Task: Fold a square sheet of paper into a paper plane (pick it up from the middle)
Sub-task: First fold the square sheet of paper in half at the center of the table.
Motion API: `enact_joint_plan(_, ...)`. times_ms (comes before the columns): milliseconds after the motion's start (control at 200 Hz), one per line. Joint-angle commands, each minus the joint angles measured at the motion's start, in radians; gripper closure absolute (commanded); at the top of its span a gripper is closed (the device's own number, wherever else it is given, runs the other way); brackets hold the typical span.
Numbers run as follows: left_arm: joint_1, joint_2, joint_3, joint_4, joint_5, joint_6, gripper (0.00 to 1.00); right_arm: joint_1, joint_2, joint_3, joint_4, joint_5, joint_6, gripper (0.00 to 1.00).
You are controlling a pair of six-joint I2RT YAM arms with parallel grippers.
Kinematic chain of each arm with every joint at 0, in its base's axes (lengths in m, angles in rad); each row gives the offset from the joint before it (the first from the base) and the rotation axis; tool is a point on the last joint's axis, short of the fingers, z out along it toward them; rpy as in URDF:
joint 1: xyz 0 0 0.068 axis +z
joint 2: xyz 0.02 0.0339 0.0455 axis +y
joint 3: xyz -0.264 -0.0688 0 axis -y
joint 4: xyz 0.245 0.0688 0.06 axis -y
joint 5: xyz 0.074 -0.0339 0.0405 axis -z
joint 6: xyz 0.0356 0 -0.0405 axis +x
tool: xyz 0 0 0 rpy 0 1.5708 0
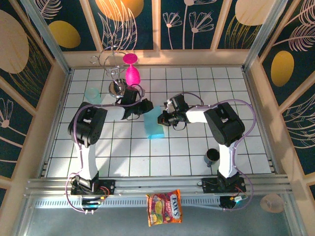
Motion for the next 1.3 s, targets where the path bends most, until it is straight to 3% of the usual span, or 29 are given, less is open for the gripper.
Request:
enact_joint_plan(0, 0.012, 0.028, 0.044, -0.069, -0.057, -0.011, 0.87, -0.028, 0.164, -0.115, -0.256, 0.347, -0.042, 1.00)
enact_joint_plan(440, 0.129, 0.014, -0.053, -0.113, -0.184, -0.005, 0.88, -0.029, 0.165, -0.122, -0.255, 0.356, -0.038, 1.00)
enact_joint_plan(821, 0.142, -0.201, -0.171, -0.083, -0.133, -0.023, 0.87, -0.029, 0.160, -0.127, -0.239, 0.346, -0.034, 1.00)
enact_joint_plan(1036, 0.060, -0.352, -0.311, 0.005, -0.037, -0.134, 0.87, -0.029, 0.165, -0.128, -0.233, 0.337, -0.033, 1.00)
enact_joint_plan(1291, -0.084, -0.332, -0.317, 0.008, -0.005, -0.209, 0.91, -0.029, 0.169, -0.116, -0.238, 0.332, -0.038, 1.00)
